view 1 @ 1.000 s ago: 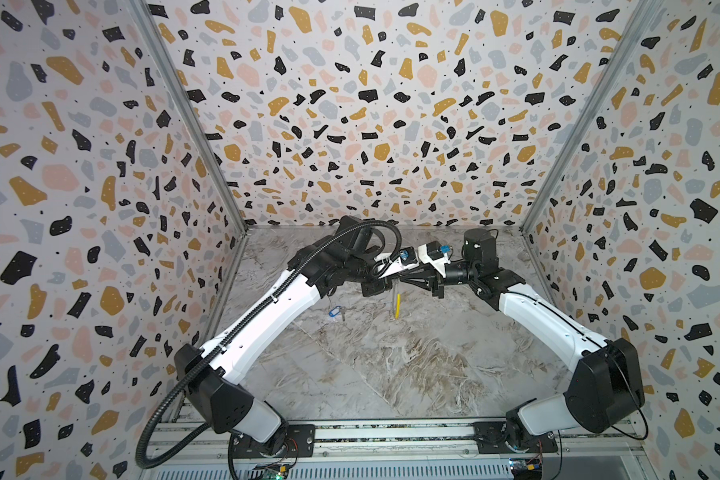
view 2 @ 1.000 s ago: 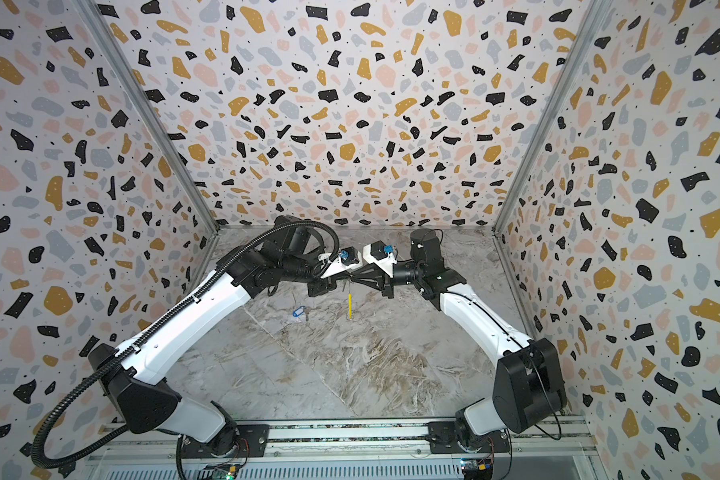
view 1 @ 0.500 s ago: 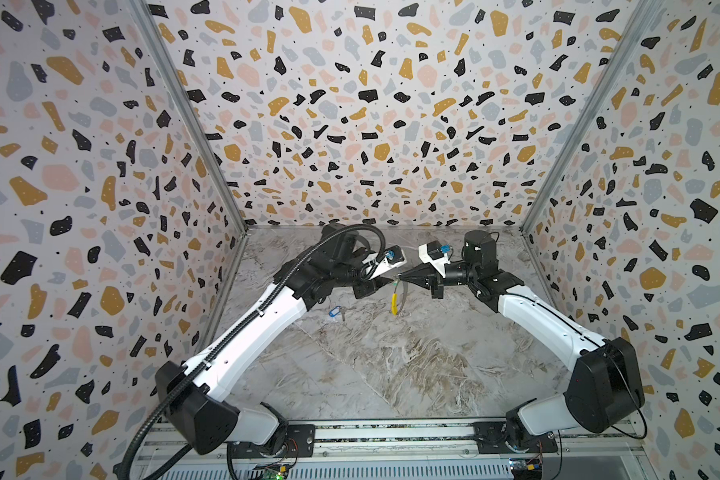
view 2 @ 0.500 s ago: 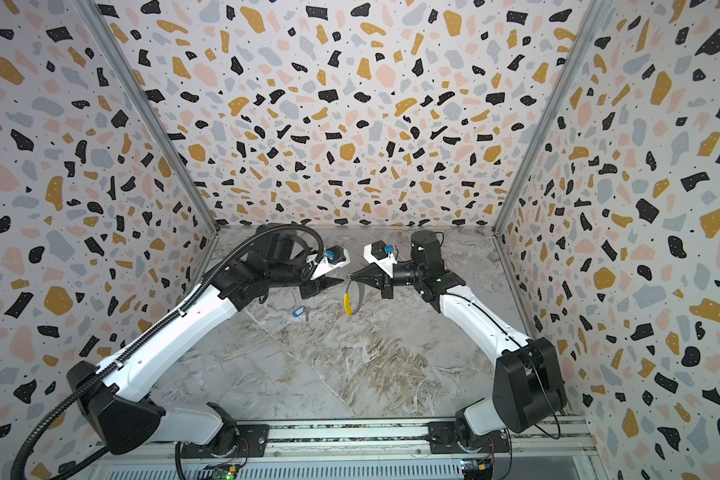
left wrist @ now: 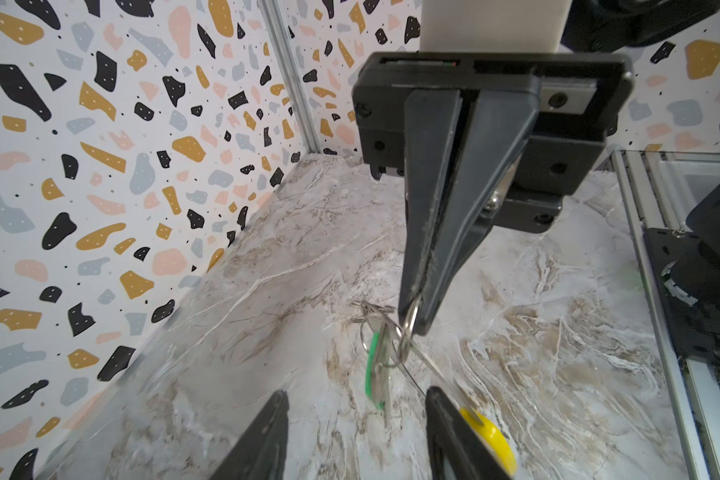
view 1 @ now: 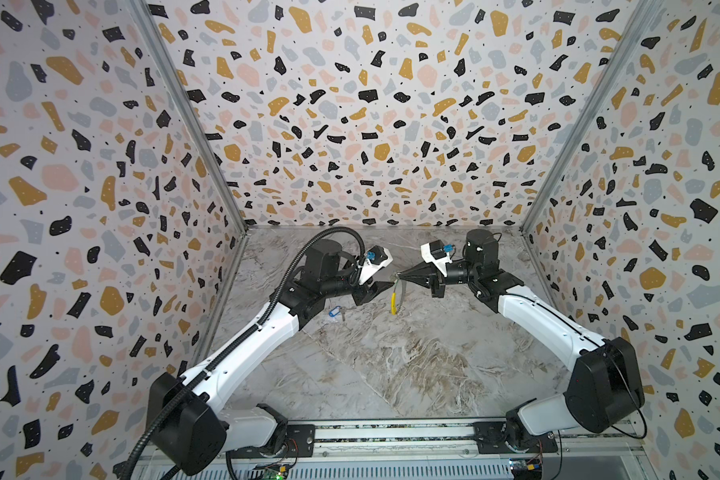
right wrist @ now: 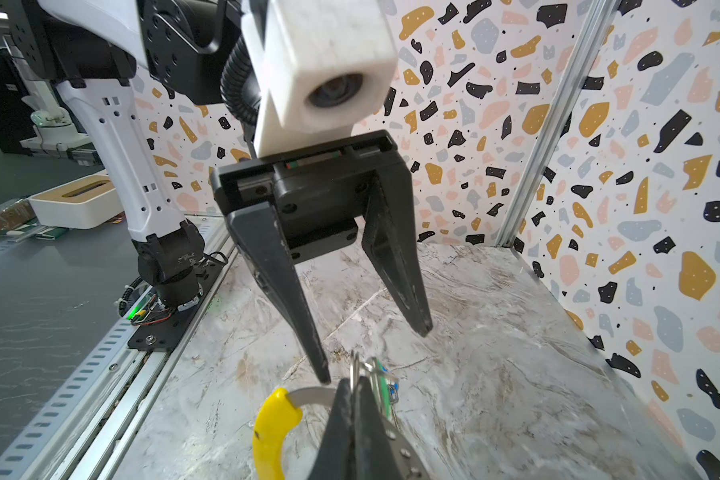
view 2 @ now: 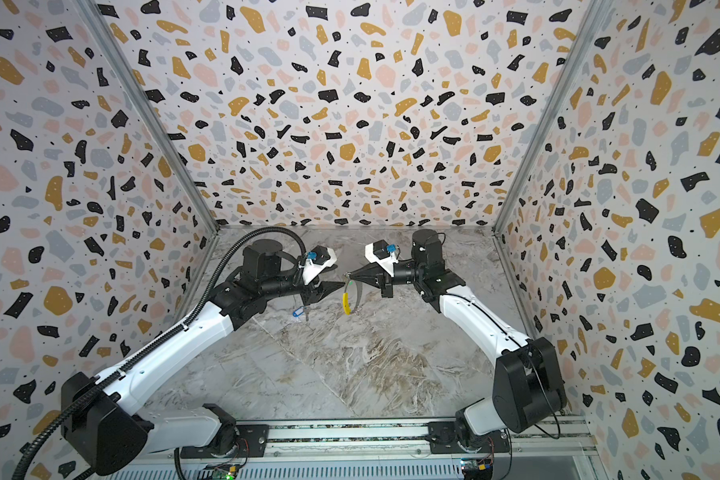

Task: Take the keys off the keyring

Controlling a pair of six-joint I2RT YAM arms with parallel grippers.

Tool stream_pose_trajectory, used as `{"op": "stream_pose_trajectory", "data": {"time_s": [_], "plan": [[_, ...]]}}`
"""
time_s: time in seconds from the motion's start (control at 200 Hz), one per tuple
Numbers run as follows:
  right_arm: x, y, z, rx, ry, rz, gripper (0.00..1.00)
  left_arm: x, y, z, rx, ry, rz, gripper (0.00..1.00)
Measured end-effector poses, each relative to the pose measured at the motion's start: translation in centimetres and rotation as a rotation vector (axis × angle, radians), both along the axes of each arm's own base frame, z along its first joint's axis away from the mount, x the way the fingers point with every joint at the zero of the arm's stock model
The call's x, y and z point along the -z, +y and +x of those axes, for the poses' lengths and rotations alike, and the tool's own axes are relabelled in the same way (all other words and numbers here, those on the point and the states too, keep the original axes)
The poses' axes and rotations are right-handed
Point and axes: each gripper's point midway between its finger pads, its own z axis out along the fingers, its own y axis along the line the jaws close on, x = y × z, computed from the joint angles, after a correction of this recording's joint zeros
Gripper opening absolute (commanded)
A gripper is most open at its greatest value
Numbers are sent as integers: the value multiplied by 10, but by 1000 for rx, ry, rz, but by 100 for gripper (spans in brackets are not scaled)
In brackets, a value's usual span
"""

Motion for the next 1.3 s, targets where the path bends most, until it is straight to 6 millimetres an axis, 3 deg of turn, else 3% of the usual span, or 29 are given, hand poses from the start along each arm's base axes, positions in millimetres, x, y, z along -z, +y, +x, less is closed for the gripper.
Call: {"op": "stream_pose_trajectory", "data": {"time_s": [0.24,0.391,0.551,0.986,1.302], "plan": [[-3,0,-2,-16,-5,12,0,7,-12,3,47,33,-34,23],[-5,0,-3,-19,-7,17,0,17,-18,3,78,63,-31,18],[-7,1,-2,-18,-15,23,0,17,-18,1,94,50,-27,0],[-1,-13,10,39,38,69,0,15,-11,6,49,3,8,0],[-22,-15,7,39,47,176,0,12,-26,11,-15,-37,55,0]]}}
